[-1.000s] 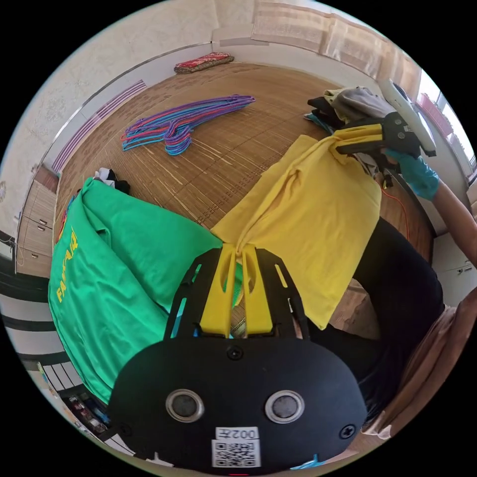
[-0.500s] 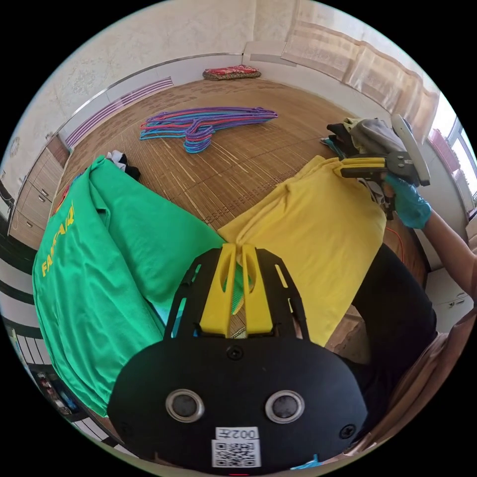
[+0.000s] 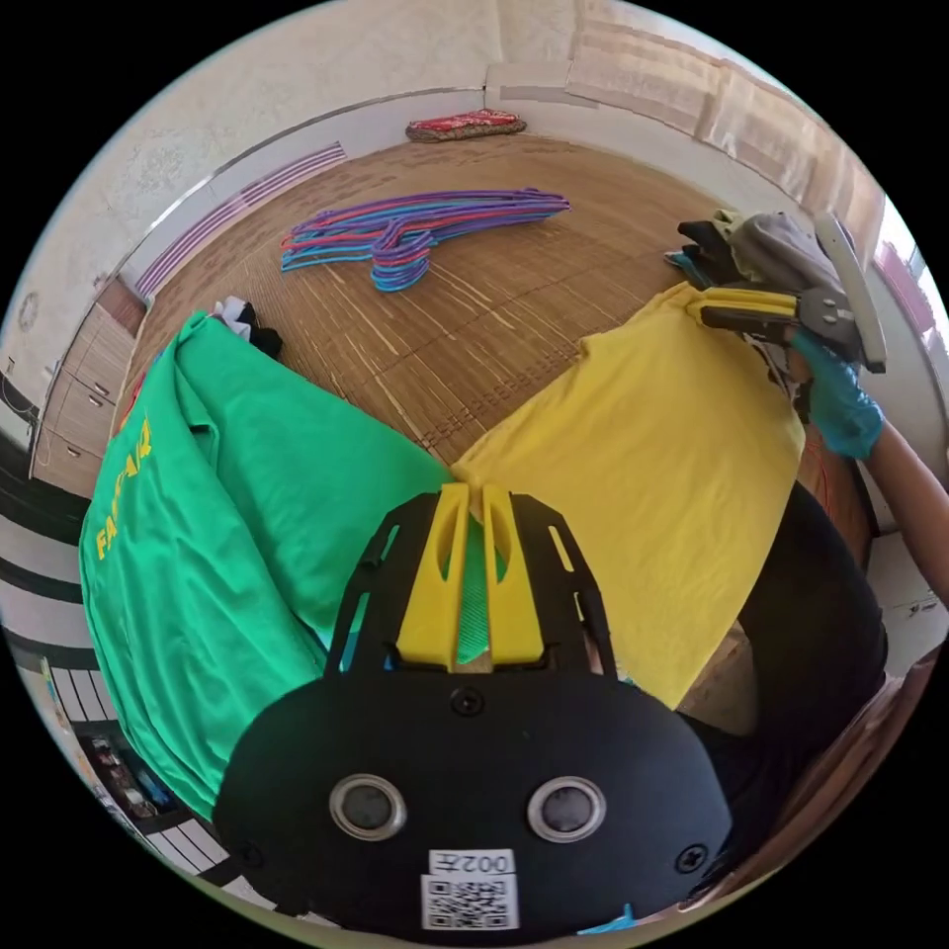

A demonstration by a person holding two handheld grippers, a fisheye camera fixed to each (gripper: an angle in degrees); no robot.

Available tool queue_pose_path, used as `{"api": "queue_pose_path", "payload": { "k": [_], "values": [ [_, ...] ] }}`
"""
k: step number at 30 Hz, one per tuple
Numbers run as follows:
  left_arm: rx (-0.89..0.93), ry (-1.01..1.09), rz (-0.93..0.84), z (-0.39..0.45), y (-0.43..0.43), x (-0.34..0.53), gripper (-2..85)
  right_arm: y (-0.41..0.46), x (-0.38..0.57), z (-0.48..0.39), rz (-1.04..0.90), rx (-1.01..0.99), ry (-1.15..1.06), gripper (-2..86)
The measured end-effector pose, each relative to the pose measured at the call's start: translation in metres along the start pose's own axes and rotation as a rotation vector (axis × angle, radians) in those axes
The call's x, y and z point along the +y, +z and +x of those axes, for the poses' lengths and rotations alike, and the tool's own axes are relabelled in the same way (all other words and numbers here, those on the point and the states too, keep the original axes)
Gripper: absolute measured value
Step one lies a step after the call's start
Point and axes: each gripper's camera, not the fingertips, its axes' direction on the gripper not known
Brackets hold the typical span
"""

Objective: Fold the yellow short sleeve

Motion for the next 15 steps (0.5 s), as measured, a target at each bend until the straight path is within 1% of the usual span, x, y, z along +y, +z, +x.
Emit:
{"api": "queue_pose_path", "payload": {
  "k": [2,4,7,9,12,15],
  "values": [
    [0.016,-0.046,0.023,-0.006,-0.003,-0.001,-0.5,-0.004,-0.001,0.003,0.037,0.027,0.003,5.9],
    [-0.017,-0.053,0.044,-0.008,-0.006,-0.001,-0.6,-0.007,-0.001,0.007,0.064,0.053,0.016,5.9],
    [-0.044,-0.094,0.044,-0.015,-0.003,0.0,-0.8,-0.006,-0.002,0.01,0.06,0.03,0.019,5.9],
    [-0.011,-0.12,0.05,-0.019,-0.002,0.0,-0.9,-0.008,-0.003,0.009,0.073,0.016,0.028,5.9],
    [0.027,-0.145,0.118,-0.019,-0.009,0.002,-0.9,-0.014,-0.003,0.005,0.124,0.007,0.042,6.0],
    [0.06,-0.115,0.18,-0.014,-0.012,-0.001,-0.9,-0.009,-0.008,0.002,0.13,-0.024,0.026,6.1]
  ]
}}
